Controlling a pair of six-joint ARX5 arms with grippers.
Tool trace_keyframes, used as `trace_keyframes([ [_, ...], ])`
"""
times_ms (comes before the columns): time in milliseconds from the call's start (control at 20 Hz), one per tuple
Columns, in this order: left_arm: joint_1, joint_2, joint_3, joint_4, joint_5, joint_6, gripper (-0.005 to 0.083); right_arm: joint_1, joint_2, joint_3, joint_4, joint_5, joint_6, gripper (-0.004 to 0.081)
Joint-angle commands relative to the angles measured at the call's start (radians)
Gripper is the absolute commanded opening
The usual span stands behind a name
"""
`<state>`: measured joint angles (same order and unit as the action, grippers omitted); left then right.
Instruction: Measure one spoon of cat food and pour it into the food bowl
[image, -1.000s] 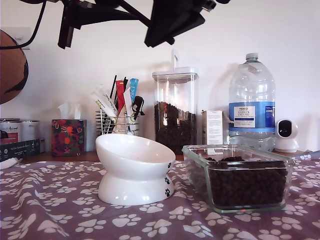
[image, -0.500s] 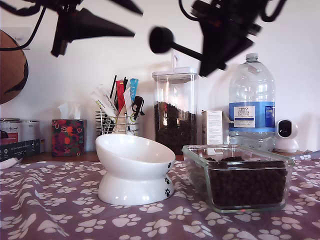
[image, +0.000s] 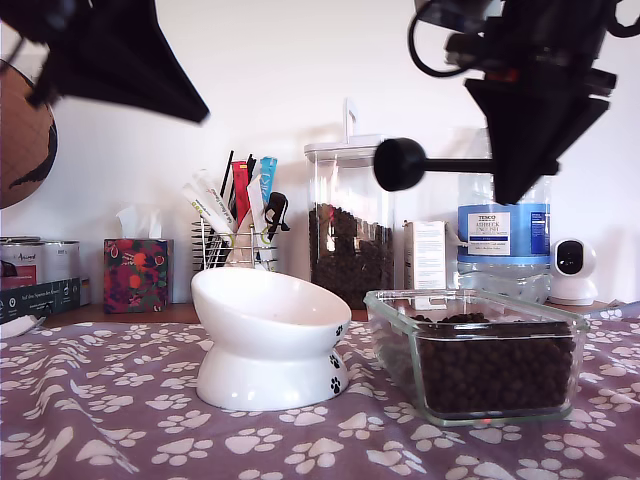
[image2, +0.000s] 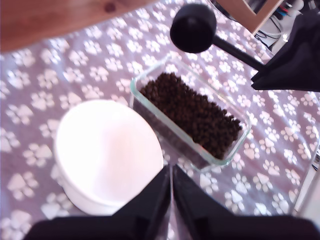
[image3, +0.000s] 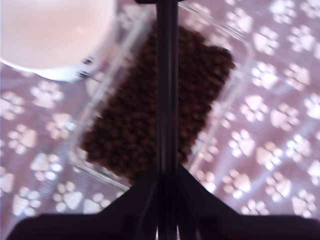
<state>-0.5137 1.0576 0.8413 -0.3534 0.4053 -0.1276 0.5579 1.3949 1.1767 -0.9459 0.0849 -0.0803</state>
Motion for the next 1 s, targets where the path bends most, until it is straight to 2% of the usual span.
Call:
trace_keyframes([
  [0, 0.000, -0.087, -0.061, 0.011, -0.020, 0.006, -0.0022, 0.005, 0.019, 0.011, -0.027, 0.031, 0.003, -0.0013],
  [250, 0.000, -0.235, -0.129, 0.003, -0.026, 0.005, -0.0022, 0.009, 0.122, 0.011, -0.092, 0.161, 0.001, -0.0013],
  [450, 0.000, -0.303, -0.129, -0.047, -0.026, 0.005, -0.0022, 0.051, 0.217, 0.011, -0.134, 0.281, -0.007, -0.0013],
  [750, 0.000, -0.380, -0.129, -0.076, -0.033, 0.005, -0.0022, 0.100, 0.276, 0.011, -0.191, 0.452, -0.029, -0.0013],
  [950, 0.000, -0.391, -0.129, -0.091, -0.033, 0.005, -0.0022, 0.103, 0.300, 0.011, -0.239, 0.475, -0.033, -0.0013],
])
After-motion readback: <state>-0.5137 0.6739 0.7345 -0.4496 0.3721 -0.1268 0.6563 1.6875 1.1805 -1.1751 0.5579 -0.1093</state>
